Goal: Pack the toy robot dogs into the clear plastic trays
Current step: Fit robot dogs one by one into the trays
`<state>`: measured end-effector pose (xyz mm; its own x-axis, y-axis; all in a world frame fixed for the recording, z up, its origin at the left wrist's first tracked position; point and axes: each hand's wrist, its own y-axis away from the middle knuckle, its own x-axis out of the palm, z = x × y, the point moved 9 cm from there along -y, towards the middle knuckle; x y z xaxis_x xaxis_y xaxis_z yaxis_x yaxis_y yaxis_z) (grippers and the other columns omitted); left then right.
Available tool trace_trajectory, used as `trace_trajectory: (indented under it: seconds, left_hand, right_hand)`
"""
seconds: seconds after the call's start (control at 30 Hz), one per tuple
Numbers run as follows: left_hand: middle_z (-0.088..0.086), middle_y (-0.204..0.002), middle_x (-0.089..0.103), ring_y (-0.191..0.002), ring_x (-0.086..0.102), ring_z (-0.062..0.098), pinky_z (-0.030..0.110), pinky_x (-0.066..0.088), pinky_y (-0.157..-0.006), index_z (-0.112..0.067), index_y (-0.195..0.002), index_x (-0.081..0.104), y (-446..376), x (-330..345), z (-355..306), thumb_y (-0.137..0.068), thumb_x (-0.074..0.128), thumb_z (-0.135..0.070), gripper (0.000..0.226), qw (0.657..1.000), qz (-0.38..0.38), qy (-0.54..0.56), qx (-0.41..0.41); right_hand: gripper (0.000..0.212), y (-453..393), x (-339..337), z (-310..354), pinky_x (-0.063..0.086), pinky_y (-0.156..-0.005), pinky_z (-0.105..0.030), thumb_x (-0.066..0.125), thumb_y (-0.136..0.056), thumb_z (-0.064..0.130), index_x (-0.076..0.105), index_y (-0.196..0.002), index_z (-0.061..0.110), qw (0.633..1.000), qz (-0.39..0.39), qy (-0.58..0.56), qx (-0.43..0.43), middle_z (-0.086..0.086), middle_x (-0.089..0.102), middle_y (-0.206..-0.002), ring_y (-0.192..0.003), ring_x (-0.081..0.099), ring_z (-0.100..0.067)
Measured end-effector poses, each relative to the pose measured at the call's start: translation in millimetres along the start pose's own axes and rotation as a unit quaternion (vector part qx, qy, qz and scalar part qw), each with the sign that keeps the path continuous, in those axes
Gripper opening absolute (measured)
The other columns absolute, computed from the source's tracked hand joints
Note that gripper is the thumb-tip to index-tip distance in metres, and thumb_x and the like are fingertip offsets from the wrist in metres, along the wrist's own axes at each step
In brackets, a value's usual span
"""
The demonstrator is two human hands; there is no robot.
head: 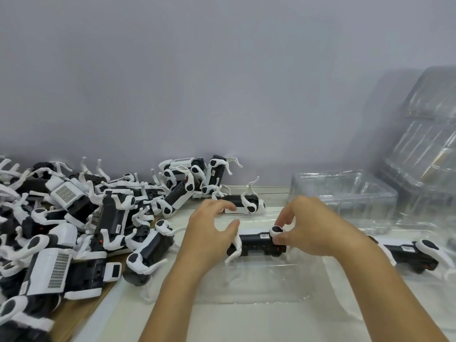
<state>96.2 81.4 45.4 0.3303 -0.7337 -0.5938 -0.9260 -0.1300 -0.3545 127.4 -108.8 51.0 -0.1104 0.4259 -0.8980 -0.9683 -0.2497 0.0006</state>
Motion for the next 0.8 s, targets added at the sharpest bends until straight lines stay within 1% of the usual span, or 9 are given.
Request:
trace_trajectory:
  seconds: [0.07,0.13,0.2,0.27,0.4,0.47,0.53,0.63,0.8]
  left_hand:
    - [-0.019,-0.107,0.058,-0.110,0.050,0.002,0.023,0.032,-0.098,-0.033,-0.092,0.073,1.0,7.3,-19.7,-0.089,0.070,-0.027,0.008,0.995,0.021,-0.070,0.070]
    - [-0.021,-0.105,0.059,-0.111,0.046,0.001,0.026,0.022,-0.093,-0.036,-0.093,0.073,4.2,22.2,-31.4,-0.089,0.068,-0.038,0.006,0.982,0.061,-0.145,0.101]
    - [-0.022,-0.108,0.059,-0.112,0.039,0.002,0.025,0.015,-0.084,-0.037,-0.101,0.072,6.5,34.4,-34.0,-0.088,0.068,-0.045,0.016,0.971,0.082,-0.198,0.107]
    - [-0.021,-0.108,0.060,-0.113,0.036,0.004,0.025,0.013,-0.081,-0.037,-0.104,0.071,6.7,38.2,-33.3,-0.087,0.070,-0.043,0.018,0.970,0.081,-0.207,0.098]
    - [-0.019,-0.105,0.060,-0.118,0.035,0.008,0.024,0.014,-0.082,-0.037,-0.097,0.071,6.1,36.5,-28.1,-0.085,0.074,-0.038,0.012,0.978,0.069,-0.187,0.068]
    - [-0.019,-0.103,0.058,-0.117,0.036,0.007,0.023,0.014,-0.081,-0.038,-0.094,0.070,6.0,35.3,-25.6,-0.085,0.075,-0.037,0.010,0.980,0.063,-0.181,0.061]
    - [-0.020,-0.103,0.057,-0.115,0.035,0.005,0.023,0.014,-0.081,-0.037,-0.094,0.070,6.2,33.8,-23.9,-0.085,0.074,-0.037,0.010,0.981,0.058,-0.175,0.056]
    - [-0.020,-0.104,0.058,-0.116,0.034,0.004,0.023,0.014,-0.084,-0.036,-0.099,0.072,6.1,33.9,-22.5,-0.086,0.072,-0.036,0.013,0.980,0.058,-0.182,0.060]
    - [-0.022,-0.092,0.052,-0.116,0.033,0.003,0.026,0.020,-0.090,-0.034,-0.106,0.073,6.0,35.8,-21.7,-0.088,0.071,-0.033,0.018,0.977,0.066,-0.191,0.065]
  right_hand:
    - [0.013,0.2,-0.9,1.0,0.042,-0.076,-0.027,0.077,-0.079,0.046,0.071,-0.084,0.035,1.000,-0.011,-0.001,-0.005,0.014,0.060,-0.099,-0.099,0.055,-0.015]
    - [0.013,0.4,-1.7,1.0,0.043,-0.074,-0.027,0.077,-0.079,0.045,0.068,-0.081,0.036,1.000,-0.013,-0.005,-0.008,0.016,0.059,-0.097,-0.096,0.055,-0.013]
    - [0.015,0.8,-2.1,3.1,0.044,-0.072,-0.026,0.078,-0.079,0.043,0.065,-0.077,0.036,1.000,-0.013,-0.005,-0.016,0.015,0.060,-0.097,-0.091,0.057,-0.012]
    - [0.012,0.6,-3.0,6.3,0.046,-0.072,-0.026,0.078,-0.080,0.040,0.069,-0.078,0.033,0.999,-0.021,0.003,-0.027,0.013,0.063,-0.095,-0.090,0.058,-0.012]
    - [0.014,1.2,-6.9,14.8,0.056,-0.074,-0.031,0.076,-0.079,0.032,0.076,-0.090,0.024,0.997,-0.053,0.028,-0.049,0.008,0.069,-0.093,-0.087,0.064,-0.014]
    - [0.015,1.7,-8.3,19.1,0.052,-0.064,-0.028,0.076,-0.080,0.032,0.076,-0.092,0.025,0.994,-0.074,0.043,-0.061,0.008,0.068,-0.095,-0.082,0.063,-0.014]
    - [0.015,2.4,-8.4,21.6,0.040,-0.057,-0.023,0.074,-0.082,0.036,0.075,-0.094,0.028,0.991,-0.092,0.059,-0.072,0.011,0.066,-0.099,-0.083,0.059,-0.013]
    - [0.019,1.7,-6.6,16.9,0.037,-0.069,-0.026,0.073,-0.085,0.041,0.073,-0.101,0.030,0.990,-0.111,0.051,-0.067,0.015,0.065,-0.104,-0.100,0.057,-0.011]
    - [0.016,-3.0,-2.7,5.4,0.033,-0.087,-0.031,0.074,-0.082,0.045,0.074,-0.094,0.033,0.991,-0.125,0.039,-0.033,0.017,0.063,-0.095,-0.113,0.049,-0.013]
